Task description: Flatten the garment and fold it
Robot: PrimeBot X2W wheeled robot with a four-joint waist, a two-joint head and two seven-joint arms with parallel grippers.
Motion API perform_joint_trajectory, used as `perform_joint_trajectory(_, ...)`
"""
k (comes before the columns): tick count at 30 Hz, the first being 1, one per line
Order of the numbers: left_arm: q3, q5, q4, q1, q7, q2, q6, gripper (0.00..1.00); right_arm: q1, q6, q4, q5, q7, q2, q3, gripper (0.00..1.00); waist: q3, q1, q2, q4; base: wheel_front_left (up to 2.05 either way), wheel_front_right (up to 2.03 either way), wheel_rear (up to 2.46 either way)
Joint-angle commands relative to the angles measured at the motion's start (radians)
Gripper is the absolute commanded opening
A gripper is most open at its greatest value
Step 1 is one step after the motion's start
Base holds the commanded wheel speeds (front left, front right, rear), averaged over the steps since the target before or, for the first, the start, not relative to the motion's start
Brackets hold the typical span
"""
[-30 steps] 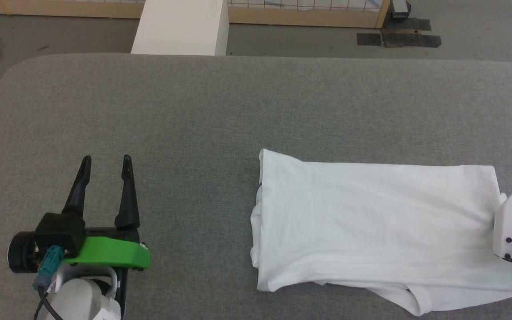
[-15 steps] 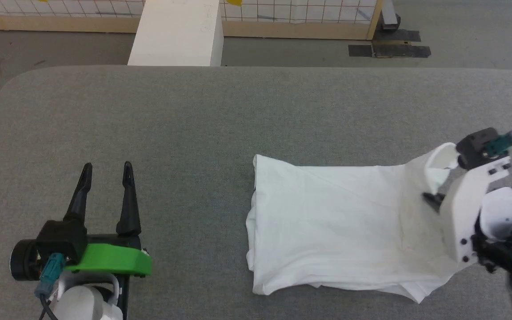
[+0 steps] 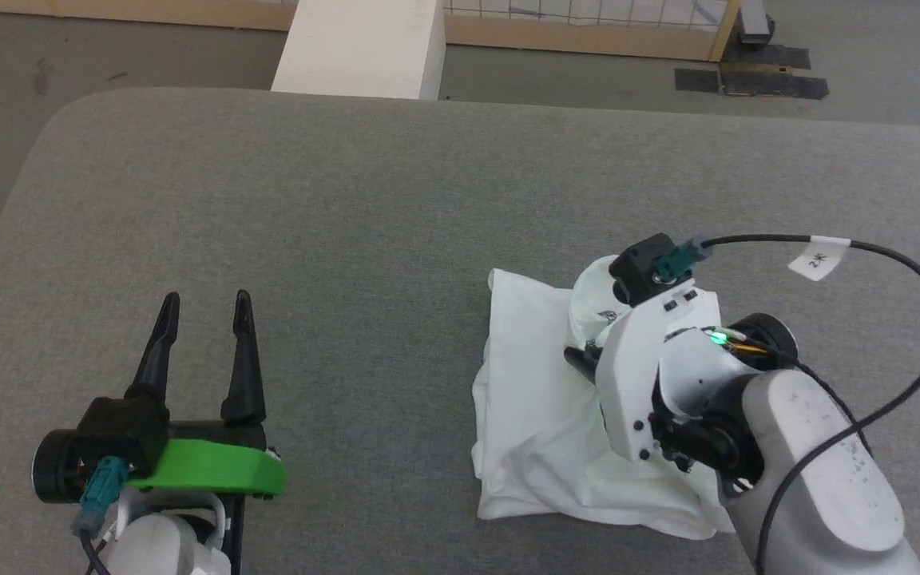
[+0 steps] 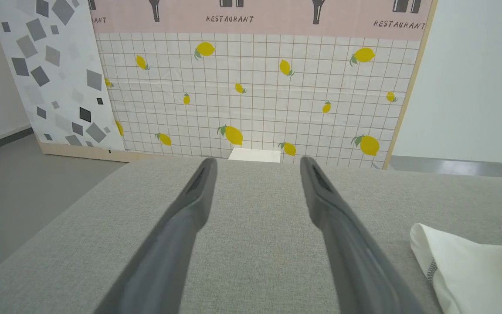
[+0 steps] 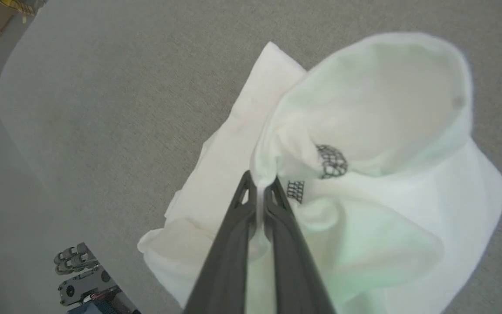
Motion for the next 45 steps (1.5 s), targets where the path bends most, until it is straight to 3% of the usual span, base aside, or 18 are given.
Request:
perform_joint_trajectory(1,0.001,0.013,0.003,-0.005,-0.005,-0.009,-0.007,1.00,-0.027,-0.002,0.031,-0.009,-0.020,0.012,0.007,0.00,0.010,0.0000,0.0000,0.028,0.00,0.00,0.00)
perform_joint_trajectory(9,0.011,0.018,0.008,-0.002,-0.005,-0.024,-0.019,1.00,-0.098,-0.002,0.264,-0.042,-0.132,0.042,0.021,0.00,0.022,0.0000,0.0000,0.072,0.00,0.00,0.00)
perform_joint_trajectory(11,0.013,0.020,0.011,-0.002,-0.005,-0.028,-0.021,1.00,-0.110,-0.002,0.316,-0.050,-0.163,0.043,0.028,1.00,0.022,0.0000,0.0000,0.076,0.00,0.00,0.00)
perform_joint_trajectory(17,0.023,0.026,0.018,0.005,-0.005,-0.033,-0.028,1.00,-0.145,-0.002,0.337,0.064,-0.228,0.044,0.145,1.00,0.011,0.0000,0.0000,0.061,0.00,0.00,0.00)
perform_joint_trajectory(25,0.036,0.034,0.021,0.013,-0.005,-0.033,-0.039,1.00,-0.196,-0.002,0.215,0.175,-0.294,0.044,0.226,1.00,-0.027,0.0000,0.0000,-0.005,0.00,0.00,0.00)
perform_joint_trajectory(31,0.052,0.039,0.001,0.031,-0.005,-0.031,-0.039,1.00,-0.166,-0.002,0.108,0.085,-0.313,0.024,0.083,1.00,-0.056,0.0000,0.0000,-0.073,0.00,0.00,0.00)
perform_joint_trajectory(38,0.048,0.045,-0.013,0.037,-0.005,-0.036,-0.040,1.00,-0.001,-0.002,0.029,-0.100,-0.194,-0.029,-0.174,1.00,-0.059,0.0000,0.0000,-0.111,0.00,0.00,0.00)
perform_joint_trajectory(45,0.040,0.047,-0.015,0.035,-0.005,-0.040,-0.045,1.00,0.126,-0.002,0.046,-0.156,-0.122,0.009,-0.253,1.00,-0.043,0.0000,0.0000,-0.098,0.00,0.00,0.00)
